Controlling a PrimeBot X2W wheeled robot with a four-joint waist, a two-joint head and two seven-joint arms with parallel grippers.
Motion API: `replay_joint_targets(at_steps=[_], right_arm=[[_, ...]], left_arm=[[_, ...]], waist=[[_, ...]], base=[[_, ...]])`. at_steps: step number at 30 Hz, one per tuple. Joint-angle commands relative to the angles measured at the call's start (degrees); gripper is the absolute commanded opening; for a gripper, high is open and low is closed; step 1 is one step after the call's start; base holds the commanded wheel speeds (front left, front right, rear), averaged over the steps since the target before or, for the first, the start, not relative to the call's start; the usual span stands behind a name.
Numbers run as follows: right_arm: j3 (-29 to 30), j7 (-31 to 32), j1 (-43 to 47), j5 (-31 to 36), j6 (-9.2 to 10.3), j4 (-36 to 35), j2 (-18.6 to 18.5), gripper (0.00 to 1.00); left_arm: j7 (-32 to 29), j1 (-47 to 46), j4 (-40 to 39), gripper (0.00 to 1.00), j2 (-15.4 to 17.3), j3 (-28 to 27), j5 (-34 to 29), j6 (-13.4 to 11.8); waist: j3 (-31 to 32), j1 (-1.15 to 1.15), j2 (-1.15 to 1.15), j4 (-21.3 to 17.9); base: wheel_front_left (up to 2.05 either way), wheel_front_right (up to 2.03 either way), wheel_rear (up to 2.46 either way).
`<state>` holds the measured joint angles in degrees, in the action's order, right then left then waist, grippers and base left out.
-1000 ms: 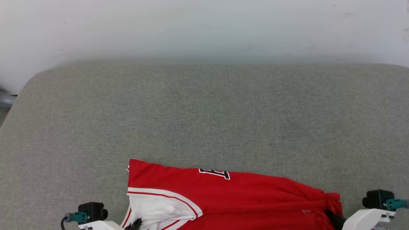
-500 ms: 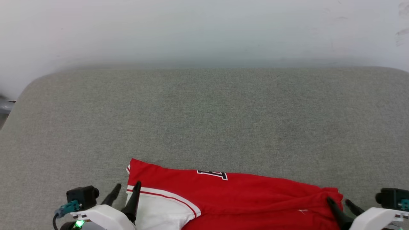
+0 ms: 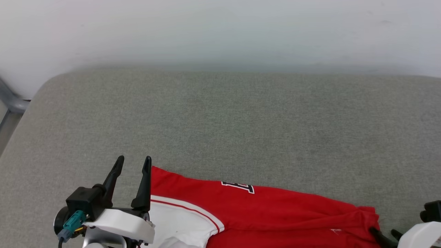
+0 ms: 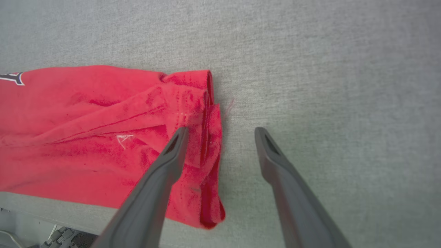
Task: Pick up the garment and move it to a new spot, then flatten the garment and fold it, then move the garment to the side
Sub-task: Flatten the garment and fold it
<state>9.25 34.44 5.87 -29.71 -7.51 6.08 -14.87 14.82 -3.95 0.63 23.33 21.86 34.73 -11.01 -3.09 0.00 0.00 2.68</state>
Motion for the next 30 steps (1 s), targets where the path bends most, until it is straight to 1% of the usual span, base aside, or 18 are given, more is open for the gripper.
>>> replay_joint_targets(at_steps=[1,8,12,13,14,15,16,19,21,24,30], right_arm=[[-0.57,0.46,-0.75,-0.03,0.05,0.08,0.35,1.00],[-3.61,1.58,-3.98,-0.51,0.05,3.24,0.71,1.00],[-5.75,5.01,-4.08,-1.20,0.05,6.95,1.45,1.00],[-6.28,6.25,-3.81,-1.70,0.04,7.91,1.82,0.86],[-6.85,7.35,-3.52,-1.88,0.03,8.65,2.02,0.47],[-7.27,8.33,-3.11,-2.42,0.03,9.19,2.49,0.30],[-7.55,9.32,-2.76,-2.83,0.03,9.60,3.02,0.00],[-7.79,10.46,-2.50,-3.55,0.03,9.31,2.93,0.00],[-7.23,9.93,-3.00,-3.49,0.04,8.37,2.08,0.00],[-5.85,8.94,-4.11,-3.53,0.04,6.77,1.40,0.00],[-1.97,10.10,-7.55,-3.22,0.07,3.58,-0.29,0.00]], left_arm=[[0.31,0.37,-1.07,1.00,-0.01,-0.25,-1.24,-0.61],[0.43,0.11,-4.72,1.00,-0.75,-0.15,-4.43,-1.08],[0.47,-0.41,-4.75,1.00,-1.50,-0.60,-5.02,-0.71],[0.47,-0.40,-4.62,1.00,-1.68,-0.66,-4.96,-0.72],[0.48,-0.43,-4.59,1.00,-1.82,-0.79,-5.17,-0.65],[0.48,-0.53,-4.59,1.00,-2.04,-0.90,-5.38,-0.51],[0.48,-0.65,-4.49,1.00,-2.26,-1.05,-5.51,-0.29],[0.48,-0.78,-4.26,1.00,-2.80,-1.29,-6.07,-0.04],[0.48,-0.75,-3.84,1.00,-2.90,-1.49,-6.49,0.19],[0.49,0.06,-3.17,1.00,-2.85,-1.79,-6.95,0.35],[0.47,1.69,-2.42,1.00,-2.30,-1.97,-7.91,-0.15]], waist=[[-0.88,0.00,0.00,0.78],[-4.15,0.00,0.00,2.36],[-5.45,0.00,0.00,2.68],[-5.63,0.00,0.00,2.71],[-5.85,0.00,0.00,2.73],[-6.09,0.00,0.00,2.77],[-6.26,0.00,0.00,2.80],[-6.32,0.00,0.00,2.72],[-5.90,0.00,0.00,2.53],[-4.62,0.00,0.00,2.07],[-1.77,0.00,0.00,0.57]], base=[[0.00,0.00,0.00],[0.00,0.00,0.00],[0.00,0.00,0.00],[0.00,0.00,0.00],[0.00,0.00,0.00],[0.00,0.00,0.00],[0.00,0.00,0.00],[0.00,0.00,0.00],[0.00,0.00,0.00],[0.00,0.00,0.00],[0.00,0.00,0.00]])
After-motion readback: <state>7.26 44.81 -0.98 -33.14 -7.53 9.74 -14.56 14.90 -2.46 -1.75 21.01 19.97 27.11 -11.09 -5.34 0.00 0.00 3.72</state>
